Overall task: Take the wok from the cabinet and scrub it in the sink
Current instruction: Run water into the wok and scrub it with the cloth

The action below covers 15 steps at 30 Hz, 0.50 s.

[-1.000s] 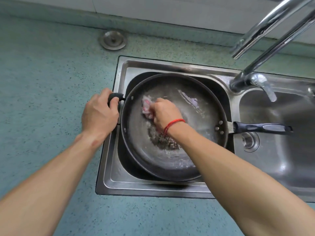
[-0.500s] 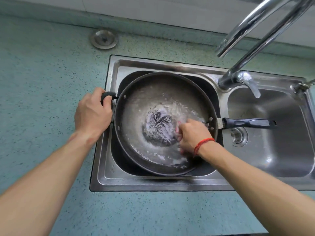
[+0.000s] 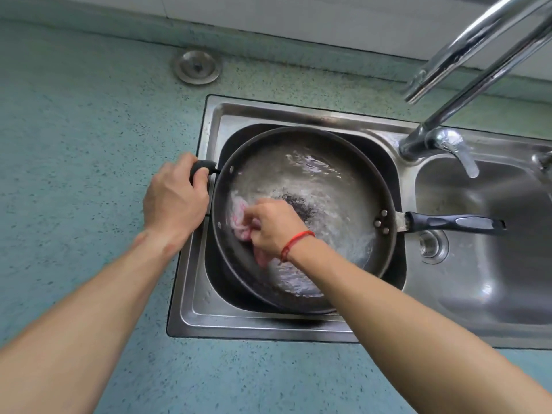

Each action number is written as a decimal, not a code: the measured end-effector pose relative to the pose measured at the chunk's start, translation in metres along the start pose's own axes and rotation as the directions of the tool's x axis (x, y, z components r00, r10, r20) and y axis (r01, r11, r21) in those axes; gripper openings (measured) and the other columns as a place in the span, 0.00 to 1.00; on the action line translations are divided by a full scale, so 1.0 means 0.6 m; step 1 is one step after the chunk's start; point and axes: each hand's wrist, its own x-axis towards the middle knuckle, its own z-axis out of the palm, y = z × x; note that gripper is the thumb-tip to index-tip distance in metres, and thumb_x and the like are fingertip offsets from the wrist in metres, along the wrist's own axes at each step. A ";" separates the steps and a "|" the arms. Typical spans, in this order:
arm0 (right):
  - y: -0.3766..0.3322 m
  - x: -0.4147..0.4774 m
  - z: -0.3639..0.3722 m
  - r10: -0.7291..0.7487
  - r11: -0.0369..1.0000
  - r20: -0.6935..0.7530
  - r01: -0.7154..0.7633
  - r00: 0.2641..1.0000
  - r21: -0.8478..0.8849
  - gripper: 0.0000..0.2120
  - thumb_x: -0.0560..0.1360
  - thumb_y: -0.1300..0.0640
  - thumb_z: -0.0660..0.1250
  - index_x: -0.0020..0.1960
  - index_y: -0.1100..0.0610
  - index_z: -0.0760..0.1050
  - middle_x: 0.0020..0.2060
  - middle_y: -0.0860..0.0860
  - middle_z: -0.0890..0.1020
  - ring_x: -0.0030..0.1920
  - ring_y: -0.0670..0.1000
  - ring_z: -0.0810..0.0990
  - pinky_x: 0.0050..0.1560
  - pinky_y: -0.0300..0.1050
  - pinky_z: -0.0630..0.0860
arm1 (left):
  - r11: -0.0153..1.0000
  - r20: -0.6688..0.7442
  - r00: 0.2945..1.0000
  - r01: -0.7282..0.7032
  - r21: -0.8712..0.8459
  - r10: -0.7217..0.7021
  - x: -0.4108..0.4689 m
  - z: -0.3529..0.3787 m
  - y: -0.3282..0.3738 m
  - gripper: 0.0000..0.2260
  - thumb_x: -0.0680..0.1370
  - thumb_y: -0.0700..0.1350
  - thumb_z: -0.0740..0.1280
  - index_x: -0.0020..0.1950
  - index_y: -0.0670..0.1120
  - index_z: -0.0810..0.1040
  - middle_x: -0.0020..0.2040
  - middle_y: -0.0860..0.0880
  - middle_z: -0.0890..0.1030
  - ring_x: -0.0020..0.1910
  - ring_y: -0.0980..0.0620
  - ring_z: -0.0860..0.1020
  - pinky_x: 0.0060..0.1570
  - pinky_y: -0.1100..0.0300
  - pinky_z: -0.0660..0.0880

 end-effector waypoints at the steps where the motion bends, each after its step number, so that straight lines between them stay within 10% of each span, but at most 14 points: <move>1: 0.010 0.021 0.001 0.025 0.999 -0.009 -0.025 1.000 0.039 0.04 0.68 0.59 0.68 0.40 0.56 0.82 0.41 0.60 0.80 0.43 0.61 0.79 0.45 0.49 0.77 | 1.000 0.003 1.000 -0.004 -0.005 0.004 0.000 0.000 -0.002 0.10 0.82 0.49 0.59 0.52 0.45 0.75 0.43 0.43 0.77 0.41 0.44 0.72 0.38 0.53 0.65; 4: 0.068 0.077 0.013 -0.023 1.000 -0.116 0.023 0.993 -0.001 0.06 0.68 0.52 0.63 0.43 0.47 0.78 0.48 0.66 0.79 0.50 0.69 0.78 0.52 0.67 0.76 | 1.000 0.001 1.000 -0.021 -0.022 0.021 0.001 0.000 -0.005 0.09 0.82 0.49 0.59 0.53 0.45 0.76 0.43 0.43 0.78 0.41 0.44 0.73 0.39 0.54 0.65; 9: 0.126 0.056 -0.051 0.030 0.941 -0.195 -0.094 0.980 -0.325 0.11 0.78 0.56 0.64 0.58 0.55 0.78 0.57 0.54 0.76 0.58 0.56 0.74 0.48 0.50 0.76 | 1.000 0.005 1.000 -0.026 -0.014 0.026 0.000 0.000 -0.004 0.09 0.82 0.49 0.59 0.51 0.45 0.74 0.41 0.44 0.76 0.41 0.43 0.72 0.38 0.53 0.65; 15: 0.175 -0.024 -0.070 0.114 0.816 -0.207 -0.210 0.972 -0.539 0.19 0.80 0.61 0.56 0.70 0.51 0.69 0.56 0.58 0.75 0.59 0.60 0.72 0.51 0.54 0.72 | 1.000 0.014 1.000 -0.011 -0.021 0.011 -0.002 -0.003 0.000 0.09 0.82 0.48 0.59 0.51 0.44 0.74 0.41 0.43 0.75 0.41 0.42 0.71 0.39 0.52 0.65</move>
